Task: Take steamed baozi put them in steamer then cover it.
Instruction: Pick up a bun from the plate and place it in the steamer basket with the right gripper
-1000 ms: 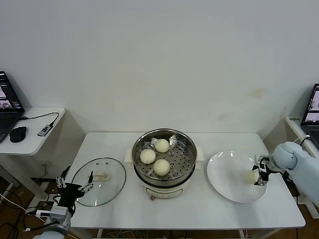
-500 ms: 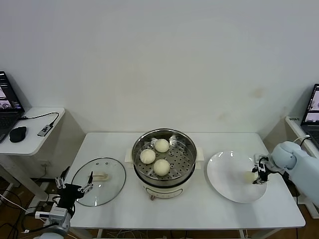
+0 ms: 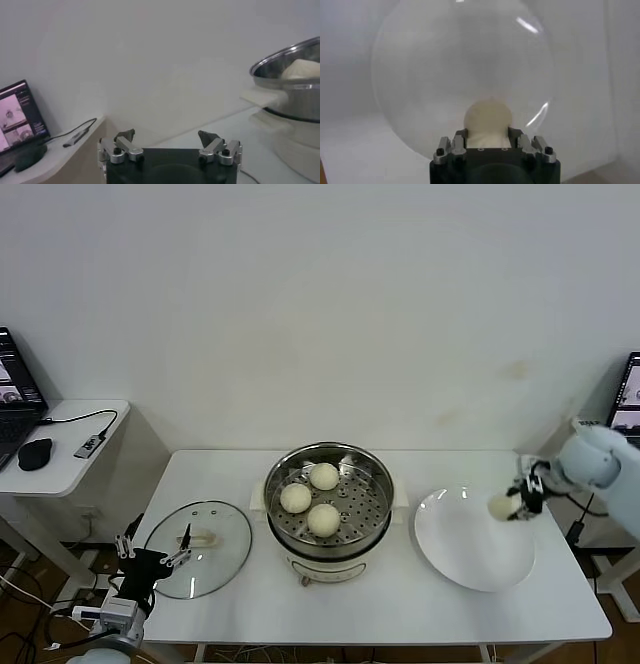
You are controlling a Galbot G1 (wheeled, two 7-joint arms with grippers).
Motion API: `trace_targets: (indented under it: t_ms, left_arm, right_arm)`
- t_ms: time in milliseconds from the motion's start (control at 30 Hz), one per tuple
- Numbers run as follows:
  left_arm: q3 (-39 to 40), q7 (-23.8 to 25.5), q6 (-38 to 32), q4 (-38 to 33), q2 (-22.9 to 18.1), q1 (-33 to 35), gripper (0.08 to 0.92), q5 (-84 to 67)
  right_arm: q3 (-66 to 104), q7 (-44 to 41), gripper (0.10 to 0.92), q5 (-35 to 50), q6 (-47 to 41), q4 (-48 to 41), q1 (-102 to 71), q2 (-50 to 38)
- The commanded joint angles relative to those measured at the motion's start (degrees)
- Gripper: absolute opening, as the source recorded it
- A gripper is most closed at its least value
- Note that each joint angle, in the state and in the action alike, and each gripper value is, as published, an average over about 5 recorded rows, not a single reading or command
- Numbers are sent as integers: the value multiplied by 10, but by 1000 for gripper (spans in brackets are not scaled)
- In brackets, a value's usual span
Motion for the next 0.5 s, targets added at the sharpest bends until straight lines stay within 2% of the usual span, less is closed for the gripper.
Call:
trace_targets:
  t_ms: [33,233,500]
  left_arm:
    - [1,0,-1,-1,1,0,823,-2]
    - [2,1,-2,3,0,-3,823,-4]
    - [1,0,-1,5,-5,-6,823,-6]
  right_arm:
    - [-292,13,526,190,-77,105,372,18]
    - [-358,55,526,300,-124,128,463,114]
    - [-351,112,527,371,-174,116,402,229]
